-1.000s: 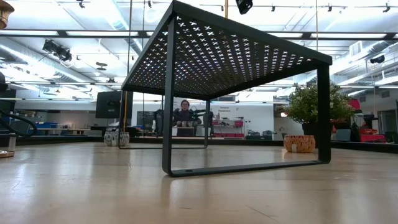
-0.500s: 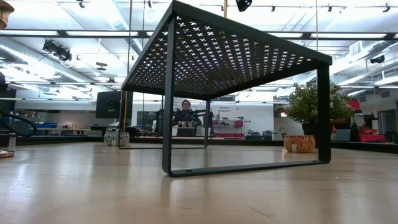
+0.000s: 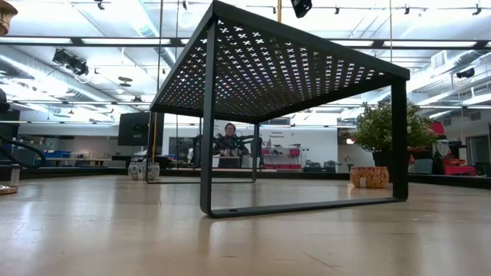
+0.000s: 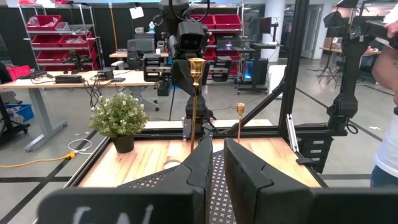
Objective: Pick & Place candle stick holders
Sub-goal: Put the top gold candle holder on the shelf, then put the orange scented candle on the shelf
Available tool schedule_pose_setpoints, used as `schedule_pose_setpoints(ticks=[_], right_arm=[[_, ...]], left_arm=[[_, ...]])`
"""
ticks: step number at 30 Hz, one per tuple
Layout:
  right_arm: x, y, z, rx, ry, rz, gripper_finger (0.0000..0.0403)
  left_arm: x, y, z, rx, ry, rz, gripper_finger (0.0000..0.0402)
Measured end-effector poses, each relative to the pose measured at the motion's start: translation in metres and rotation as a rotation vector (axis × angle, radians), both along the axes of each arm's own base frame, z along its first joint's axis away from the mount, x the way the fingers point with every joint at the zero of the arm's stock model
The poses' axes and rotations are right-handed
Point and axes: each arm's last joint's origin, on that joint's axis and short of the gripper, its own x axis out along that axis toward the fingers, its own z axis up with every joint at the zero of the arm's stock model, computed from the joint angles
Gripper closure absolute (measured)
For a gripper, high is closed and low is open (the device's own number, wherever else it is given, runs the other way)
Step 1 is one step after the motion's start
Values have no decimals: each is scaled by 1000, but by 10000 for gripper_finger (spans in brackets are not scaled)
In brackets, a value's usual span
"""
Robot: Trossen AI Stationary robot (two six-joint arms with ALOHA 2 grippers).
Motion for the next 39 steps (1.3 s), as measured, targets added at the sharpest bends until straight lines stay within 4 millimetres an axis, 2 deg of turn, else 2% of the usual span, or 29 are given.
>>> schedule_pose_setpoints(ticks=[14, 31, 39], right_arm=[[1, -1, -1, -7, 1, -18, 378], [1, -1, -1, 17, 9, -39, 265], [1, -1, -1, 17, 10, -39, 227]], left_arm=[[0, 0, 0, 0, 0, 0, 356], [0, 0, 0, 0, 0, 0, 356], [0, 0, 0, 0, 0, 0, 356]])
